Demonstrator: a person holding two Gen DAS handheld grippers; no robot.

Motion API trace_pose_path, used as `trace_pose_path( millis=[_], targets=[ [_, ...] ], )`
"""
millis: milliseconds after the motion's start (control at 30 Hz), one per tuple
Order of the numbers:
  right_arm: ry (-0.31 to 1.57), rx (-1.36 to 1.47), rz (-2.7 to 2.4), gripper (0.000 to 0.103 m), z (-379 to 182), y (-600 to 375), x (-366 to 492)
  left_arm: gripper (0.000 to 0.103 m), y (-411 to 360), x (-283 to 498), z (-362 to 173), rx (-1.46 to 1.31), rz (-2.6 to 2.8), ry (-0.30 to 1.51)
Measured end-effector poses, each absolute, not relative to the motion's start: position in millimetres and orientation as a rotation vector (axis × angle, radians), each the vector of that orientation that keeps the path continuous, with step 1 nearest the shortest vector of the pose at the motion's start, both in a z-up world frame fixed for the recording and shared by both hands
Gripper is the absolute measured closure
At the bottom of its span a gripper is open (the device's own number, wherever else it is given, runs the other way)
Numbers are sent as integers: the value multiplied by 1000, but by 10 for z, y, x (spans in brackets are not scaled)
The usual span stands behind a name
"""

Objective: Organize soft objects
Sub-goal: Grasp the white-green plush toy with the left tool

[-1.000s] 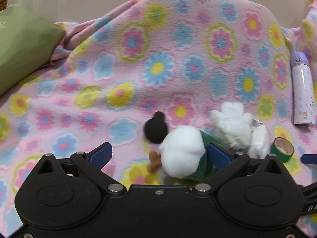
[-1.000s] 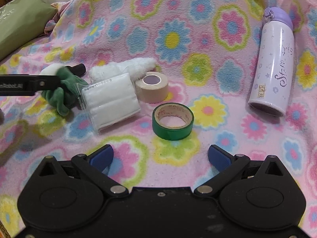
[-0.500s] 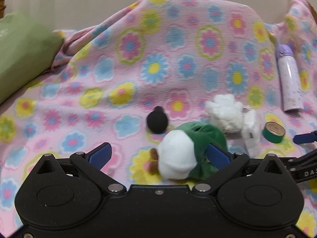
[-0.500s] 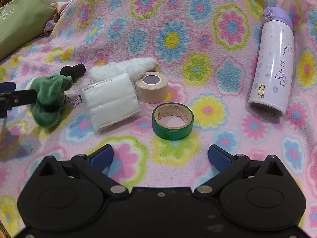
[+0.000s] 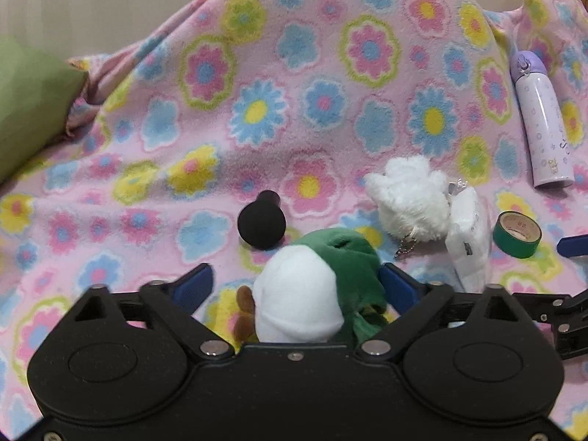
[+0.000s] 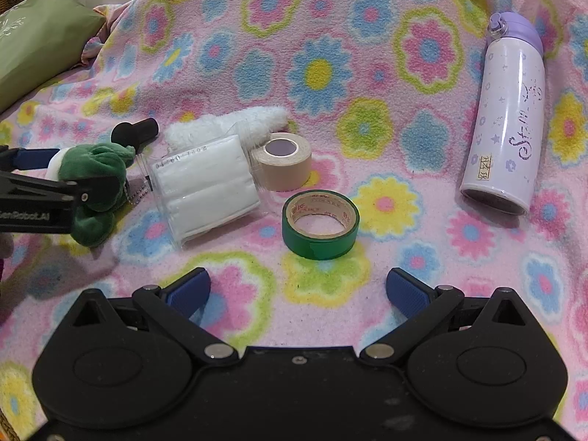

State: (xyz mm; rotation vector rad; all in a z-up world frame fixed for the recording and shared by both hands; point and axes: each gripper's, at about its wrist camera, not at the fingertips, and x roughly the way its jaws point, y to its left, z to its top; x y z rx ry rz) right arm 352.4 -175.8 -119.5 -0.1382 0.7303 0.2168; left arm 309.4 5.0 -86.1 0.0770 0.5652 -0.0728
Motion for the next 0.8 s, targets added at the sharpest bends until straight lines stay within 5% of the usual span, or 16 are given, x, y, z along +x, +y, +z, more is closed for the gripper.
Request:
trace_pose_path(
  millis=[800],
  targets=[
    [710, -100, 69, 1, -1143, -1723, 3782, 14, 67, 3246, -988, 56, -76, 649]
  ],
)
